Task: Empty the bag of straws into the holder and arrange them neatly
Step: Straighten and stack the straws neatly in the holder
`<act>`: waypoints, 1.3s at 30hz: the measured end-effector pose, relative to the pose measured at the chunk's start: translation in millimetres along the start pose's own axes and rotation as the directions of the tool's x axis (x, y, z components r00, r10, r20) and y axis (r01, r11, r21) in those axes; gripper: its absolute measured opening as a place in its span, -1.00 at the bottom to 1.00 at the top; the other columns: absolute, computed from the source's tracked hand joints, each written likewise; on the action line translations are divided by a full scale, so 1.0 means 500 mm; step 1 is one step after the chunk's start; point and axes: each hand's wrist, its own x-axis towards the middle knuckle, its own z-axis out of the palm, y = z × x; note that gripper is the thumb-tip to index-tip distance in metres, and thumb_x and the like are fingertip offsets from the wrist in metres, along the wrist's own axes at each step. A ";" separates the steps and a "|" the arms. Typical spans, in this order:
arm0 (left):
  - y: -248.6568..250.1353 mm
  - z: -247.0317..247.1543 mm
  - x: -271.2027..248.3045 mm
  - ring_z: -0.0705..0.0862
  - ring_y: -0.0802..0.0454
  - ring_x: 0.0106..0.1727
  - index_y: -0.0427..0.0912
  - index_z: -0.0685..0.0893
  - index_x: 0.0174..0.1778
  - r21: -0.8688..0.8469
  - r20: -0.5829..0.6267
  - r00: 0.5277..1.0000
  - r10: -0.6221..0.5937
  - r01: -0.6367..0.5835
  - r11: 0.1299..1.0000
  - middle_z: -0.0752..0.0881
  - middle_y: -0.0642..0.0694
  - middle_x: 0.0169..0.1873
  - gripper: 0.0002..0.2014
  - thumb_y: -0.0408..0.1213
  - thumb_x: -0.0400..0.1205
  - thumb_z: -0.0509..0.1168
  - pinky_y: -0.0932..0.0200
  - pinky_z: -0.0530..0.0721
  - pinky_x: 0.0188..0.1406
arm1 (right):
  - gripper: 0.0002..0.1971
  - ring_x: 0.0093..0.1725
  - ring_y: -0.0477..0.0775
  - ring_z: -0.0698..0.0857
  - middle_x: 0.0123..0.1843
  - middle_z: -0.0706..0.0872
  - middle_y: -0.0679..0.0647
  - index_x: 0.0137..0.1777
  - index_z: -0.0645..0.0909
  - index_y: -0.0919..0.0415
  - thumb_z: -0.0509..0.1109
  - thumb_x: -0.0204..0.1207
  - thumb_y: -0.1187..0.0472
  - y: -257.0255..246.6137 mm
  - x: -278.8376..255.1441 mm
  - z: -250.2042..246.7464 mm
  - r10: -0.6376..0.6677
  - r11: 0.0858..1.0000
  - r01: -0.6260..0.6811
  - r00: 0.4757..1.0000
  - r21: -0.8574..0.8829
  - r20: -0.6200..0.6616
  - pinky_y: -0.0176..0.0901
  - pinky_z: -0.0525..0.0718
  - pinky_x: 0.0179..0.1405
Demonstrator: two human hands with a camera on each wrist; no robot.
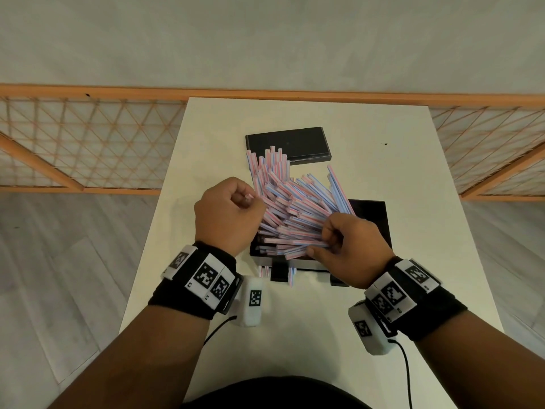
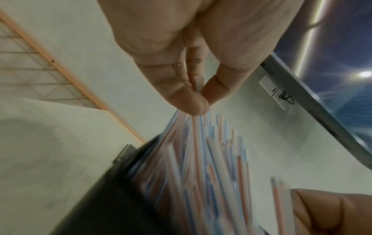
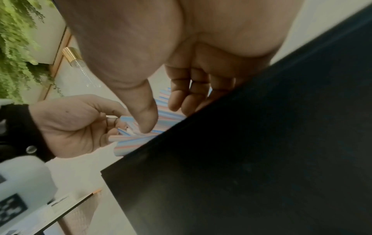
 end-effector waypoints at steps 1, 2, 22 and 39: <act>0.012 -0.008 0.001 0.80 -0.01 -0.38 0.00 0.70 -0.31 0.005 -0.009 0.999 0.041 -0.040 0.999 0.73 0.08 -0.45 -0.97 -0.23 0.38 0.40 -0.14 0.84 -0.29 | -0.63 -0.39 -0.14 0.50 -0.39 0.54 -0.11 -0.31 0.47 0.04 0.67 0.28 0.02 -0.004 0.001 -0.004 -0.019 1.000 0.019 1.000 0.001 -0.001 -0.33 0.43 -0.38; 0.027 -0.016 0.003 0.77 0.05 -0.41 -0.03 0.71 -0.32 0.015 -0.018 0.996 0.092 -0.091 0.996 0.71 0.07 -0.47 -0.95 -0.27 0.40 0.43 -0.08 0.83 -0.30 | -0.64 -0.36 -0.13 0.51 -0.36 0.55 -0.11 -0.29 0.48 0.04 0.67 0.27 0.02 -0.009 0.002 -0.008 -0.039 0.999 0.039 0.999 0.003 -0.001 -0.33 0.43 -0.36; 0.290 -0.119 -0.061 0.75 0.10 -0.45 -0.03 0.69 -0.20 -0.247 0.057 0.870 0.489 -0.462 0.852 0.69 0.13 -0.42 -0.86 -0.37 0.56 0.47 0.22 0.70 -0.51 | -0.76 -0.27 0.01 0.70 -0.26 0.74 -0.03 -0.06 0.63 0.13 0.40 0.56 -0.06 -0.157 0.062 -0.123 -0.271 0.923 0.302 0.950 0.237 -0.157 -0.03 0.64 -0.26; 0.082 -0.032 0.025 0.54 0.11 -0.14 0.01 0.51 -0.07 -0.401 -0.215 0.977 0.005 -0.093 0.911 0.58 0.00 -0.11 -0.64 0.25 0.55 0.15 0.08 0.50 -0.05 | -0.63 -0.15 -0.07 0.57 -0.21 0.54 -0.16 -0.16 0.46 -0.05 0.42 0.42 -0.31 -0.038 0.027 -0.022 -0.014 0.964 0.046 0.992 -0.260 0.123 -0.08 0.51 -0.15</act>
